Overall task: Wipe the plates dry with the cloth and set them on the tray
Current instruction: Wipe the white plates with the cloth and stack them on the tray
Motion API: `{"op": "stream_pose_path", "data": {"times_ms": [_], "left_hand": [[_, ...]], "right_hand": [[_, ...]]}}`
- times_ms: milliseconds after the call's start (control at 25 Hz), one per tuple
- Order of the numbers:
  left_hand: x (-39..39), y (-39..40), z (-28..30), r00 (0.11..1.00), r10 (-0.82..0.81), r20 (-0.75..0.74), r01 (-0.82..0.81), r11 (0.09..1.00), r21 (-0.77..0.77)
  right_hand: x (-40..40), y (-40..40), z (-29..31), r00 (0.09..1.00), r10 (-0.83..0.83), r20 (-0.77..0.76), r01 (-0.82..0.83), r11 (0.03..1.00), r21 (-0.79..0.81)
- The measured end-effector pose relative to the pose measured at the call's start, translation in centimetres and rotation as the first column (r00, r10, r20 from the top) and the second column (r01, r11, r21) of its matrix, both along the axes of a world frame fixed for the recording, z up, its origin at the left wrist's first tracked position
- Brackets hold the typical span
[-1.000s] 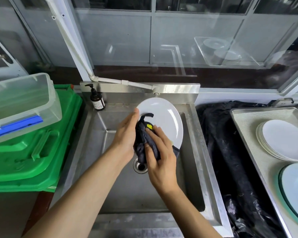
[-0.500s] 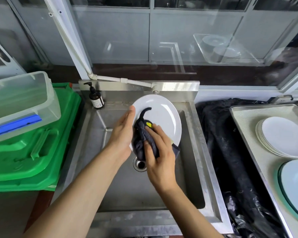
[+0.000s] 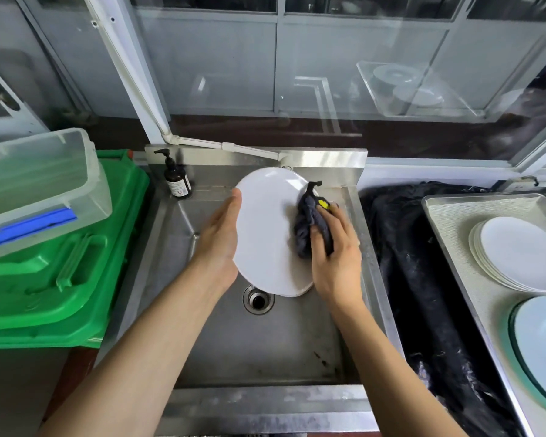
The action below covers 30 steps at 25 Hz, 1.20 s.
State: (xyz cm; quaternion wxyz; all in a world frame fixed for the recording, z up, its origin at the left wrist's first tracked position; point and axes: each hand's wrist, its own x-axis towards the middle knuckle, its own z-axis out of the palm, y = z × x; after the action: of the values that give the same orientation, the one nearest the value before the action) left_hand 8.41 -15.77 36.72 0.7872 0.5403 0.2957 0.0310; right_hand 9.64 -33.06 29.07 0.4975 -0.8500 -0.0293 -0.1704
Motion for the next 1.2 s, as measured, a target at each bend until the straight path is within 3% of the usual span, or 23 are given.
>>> {"op": "stream_pose_path", "data": {"times_ms": [120, 280, 440, 520, 600, 680, 760, 880, 1000, 1080, 1200], "left_hand": [[0.7, 0.3, -0.3, 1.0, 0.019, -0.012, -0.019, 1.0, 0.019], [1.8, 0.2, -0.7, 0.995, 0.087, -0.052, -0.083, 0.993, 0.084], [2.5, 0.4, -0.8, 0.983, 0.099, -0.155, -0.081, 0.99, 0.117], [2.5, 0.3, -0.7, 0.979, 0.09, -0.185, -0.072, 0.992, 0.1], [2.7, 0.4, -0.4, 0.984, 0.08, -0.159, -0.082, 0.997, -0.006], [2.7, 1.0, 0.4, 0.992, 0.011, -0.127, -0.029, 0.989, -0.142], [2.3, 1.5, 0.8, 0.989, -0.073, -0.128, 0.047, 0.98, -0.193], [1.9, 1.7, -0.5, 0.982, -0.103, -0.156, 0.101, 0.995, -0.024], [1.4, 2.1, -2.5, 0.989, -0.117, -0.09, 0.14, 0.938, 0.316], [1.1, 2.4, -3.6, 0.977, -0.188, -0.101, 0.213, 0.879, 0.427], [1.0, 2.3, -4.1, 0.966, -0.193, -0.175, 0.229, 0.948, 0.222]], "right_hand": [[-3.9, 0.6, -1.8, 0.993, 0.089, -0.08, -0.088, 0.996, 0.012], [-6.7, 2.0, -1.6, 0.952, 0.294, 0.084, -0.284, 0.953, -0.108], [-6.3, 1.9, -1.4, 0.948, 0.223, 0.228, -0.134, 0.928, -0.348], [-5.5, 1.2, -1.0, 0.934, 0.193, 0.302, -0.07, 0.925, -0.374], [-4.8, 0.6, -0.2, 0.93, 0.237, 0.282, -0.128, 0.925, -0.356], [-4.3, 0.1, 0.6, 0.943, 0.275, 0.186, -0.239, 0.951, -0.198], [-4.0, -0.2, 1.5, 0.955, 0.298, 0.014, -0.297, 0.945, 0.137], [-3.6, -1.0, 1.8, 0.931, 0.298, -0.21, -0.156, 0.847, 0.509], [-3.4, -1.9, 1.6, 0.913, 0.3, -0.278, -0.046, 0.751, 0.659], [-3.2, -2.1, 1.5, 0.902, 0.34, -0.268, -0.025, 0.658, 0.753], [-2.8, -1.9, 1.3, 0.894, 0.369, -0.254, 0.004, 0.561, 0.828]]}}
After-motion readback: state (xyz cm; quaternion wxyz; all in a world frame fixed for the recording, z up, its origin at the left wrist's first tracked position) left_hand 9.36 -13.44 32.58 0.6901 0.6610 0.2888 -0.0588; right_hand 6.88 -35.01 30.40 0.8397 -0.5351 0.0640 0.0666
